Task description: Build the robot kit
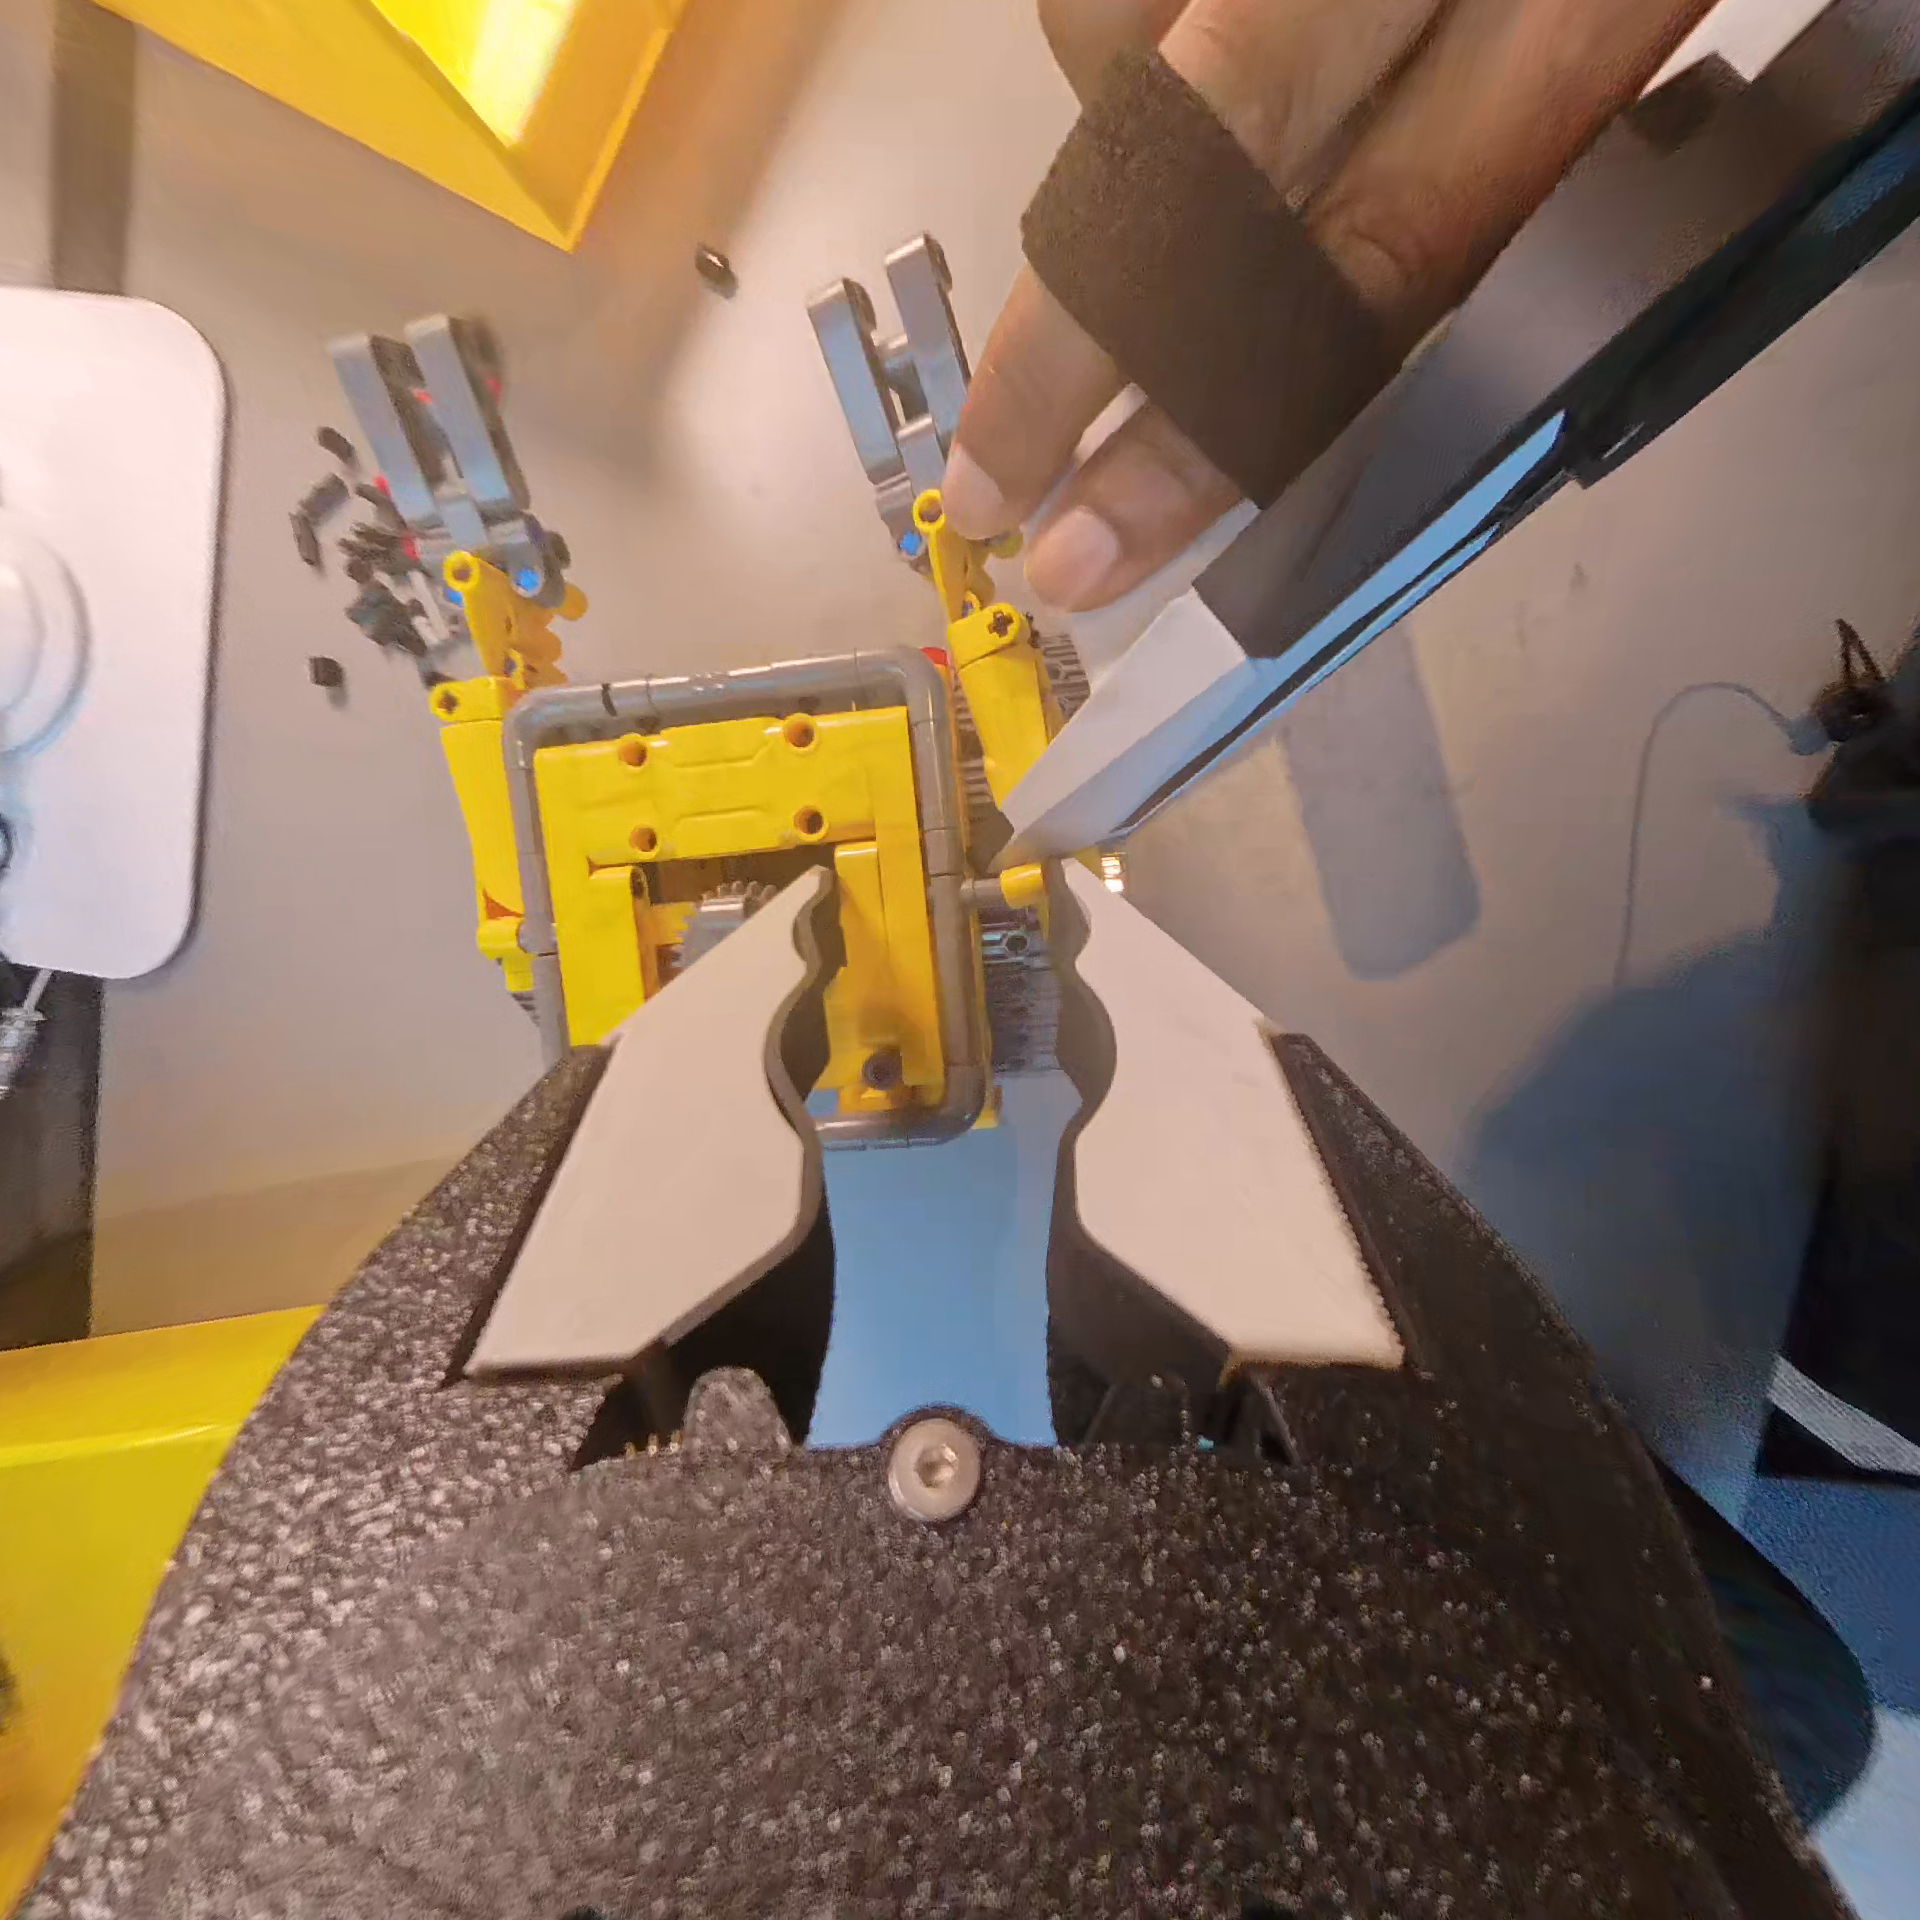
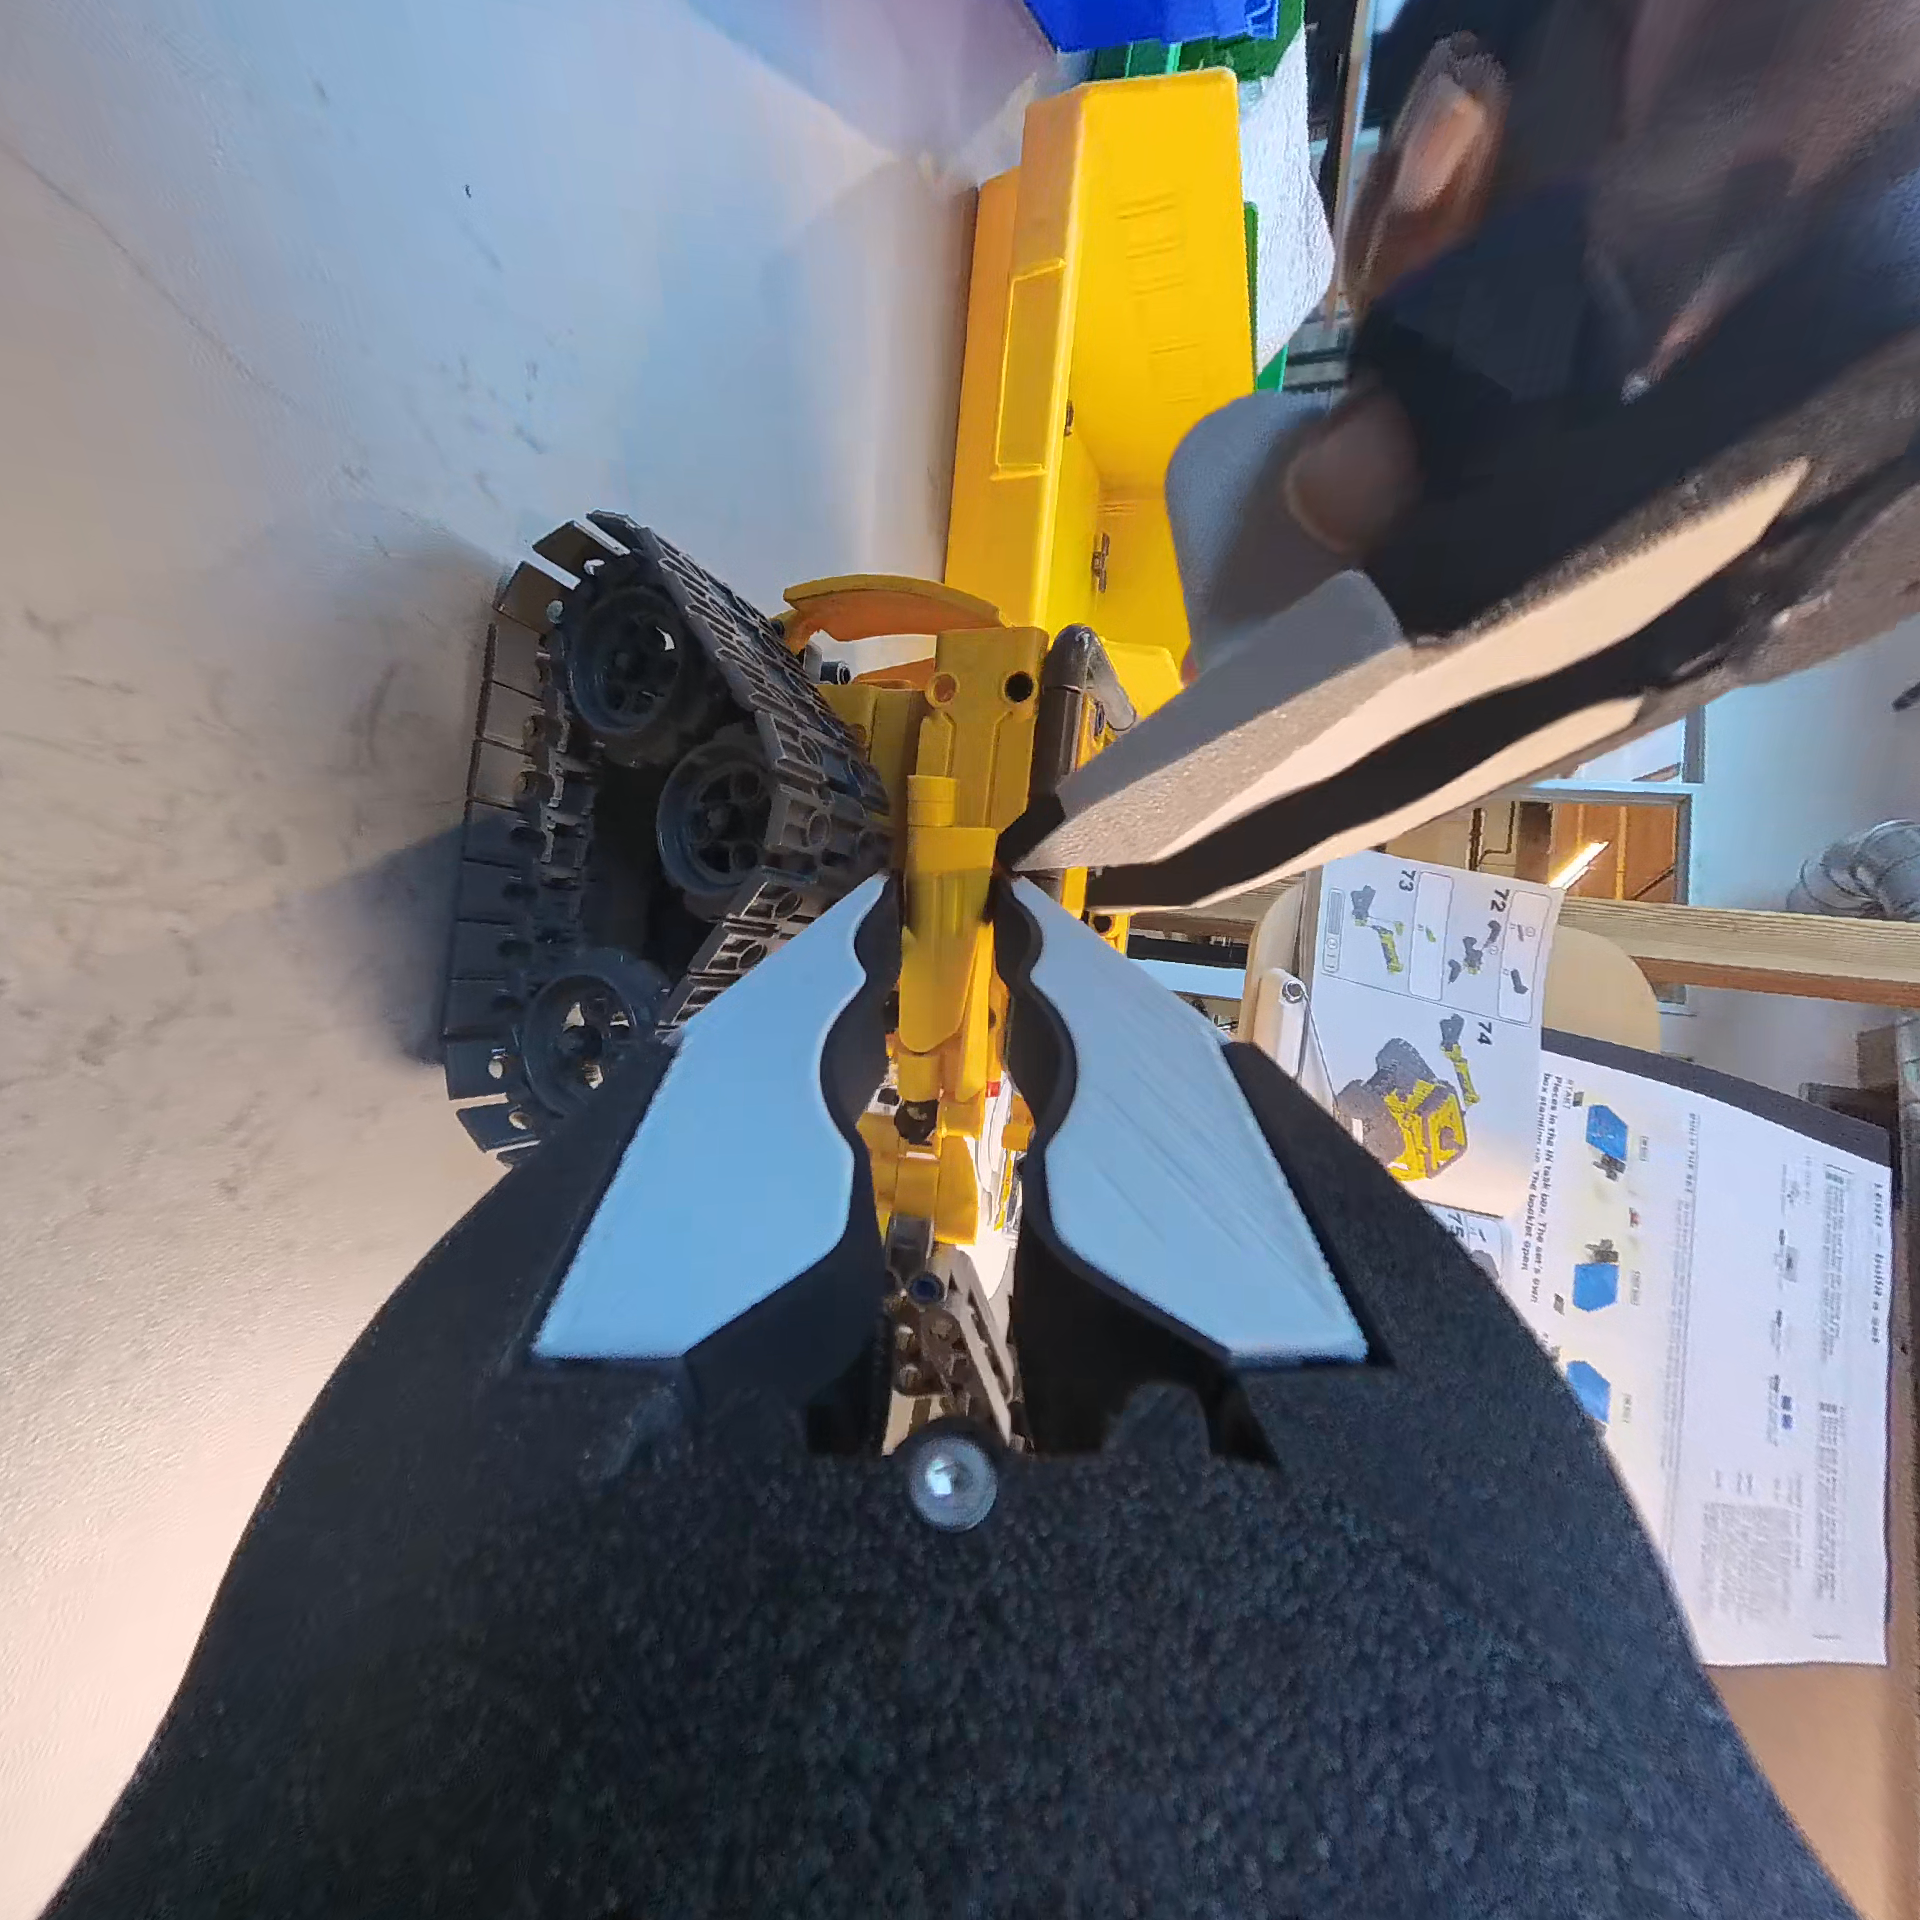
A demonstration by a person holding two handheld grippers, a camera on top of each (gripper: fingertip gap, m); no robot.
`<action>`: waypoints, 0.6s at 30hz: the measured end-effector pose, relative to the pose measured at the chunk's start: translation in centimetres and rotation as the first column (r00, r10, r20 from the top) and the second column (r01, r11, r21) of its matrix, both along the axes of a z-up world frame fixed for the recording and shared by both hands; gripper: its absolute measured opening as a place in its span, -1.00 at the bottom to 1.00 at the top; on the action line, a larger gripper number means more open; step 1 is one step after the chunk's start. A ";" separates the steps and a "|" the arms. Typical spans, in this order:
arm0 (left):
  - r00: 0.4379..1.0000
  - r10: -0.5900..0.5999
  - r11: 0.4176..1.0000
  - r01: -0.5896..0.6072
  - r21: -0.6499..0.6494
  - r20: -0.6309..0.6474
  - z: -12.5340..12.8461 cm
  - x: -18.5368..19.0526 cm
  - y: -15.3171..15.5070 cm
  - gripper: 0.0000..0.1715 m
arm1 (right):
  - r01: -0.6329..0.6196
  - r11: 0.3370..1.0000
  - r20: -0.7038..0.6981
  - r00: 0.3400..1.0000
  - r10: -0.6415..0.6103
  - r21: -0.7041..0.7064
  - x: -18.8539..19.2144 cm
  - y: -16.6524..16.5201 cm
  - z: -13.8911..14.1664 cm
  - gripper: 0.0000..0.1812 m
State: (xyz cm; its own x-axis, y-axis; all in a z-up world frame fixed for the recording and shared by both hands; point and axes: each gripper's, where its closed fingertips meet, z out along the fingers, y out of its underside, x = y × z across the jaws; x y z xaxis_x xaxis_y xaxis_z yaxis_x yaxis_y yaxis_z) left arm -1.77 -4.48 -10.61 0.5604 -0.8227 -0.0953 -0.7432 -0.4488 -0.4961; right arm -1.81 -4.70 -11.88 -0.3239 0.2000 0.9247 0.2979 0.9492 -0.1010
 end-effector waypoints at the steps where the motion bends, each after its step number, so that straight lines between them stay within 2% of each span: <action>1: 1.000 -0.003 0.999 0.002 -0.040 -0.008 -0.1 0.0 -0.1 -0.54 | 0.000 1.000 0.001 1.000 0.000 -0.003 0.0 0.0 0.0 -0.82; 7: 0.999 0.012 0.986 -0.021 -0.168 -0.053 -0.3 -0.2 -0.2 -0.53 | 0.013 1.000 -0.009 1.000 -0.013 -0.021 -0.3 -0.1 0.0 -0.82; 13: 0.997 -0.041 0.989 0.030 -0.147 -0.072 -0.4 -0.3 -0.2 -0.55 | 0.023 0.999 -0.019 1.000 -0.024 -0.045 -0.5 -0.2 0.0 -0.82; 18: 0.998 -0.058 0.992 0.054 -0.114 -0.035 -0.4 -0.4 -0.2 -0.55 | 0.054 0.998 -0.045 0.997 -0.055 -0.027 -0.6 -0.4 -0.1 -0.82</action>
State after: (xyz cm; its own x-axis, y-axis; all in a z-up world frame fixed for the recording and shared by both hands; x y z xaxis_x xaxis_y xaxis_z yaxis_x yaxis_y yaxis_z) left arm -2.14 -4.66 -11.02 0.5107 -0.8595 -0.0205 -0.7864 -0.4574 -0.4151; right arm -2.43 -5.05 -11.93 -0.2697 0.2406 0.9324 0.3434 0.9287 -0.1402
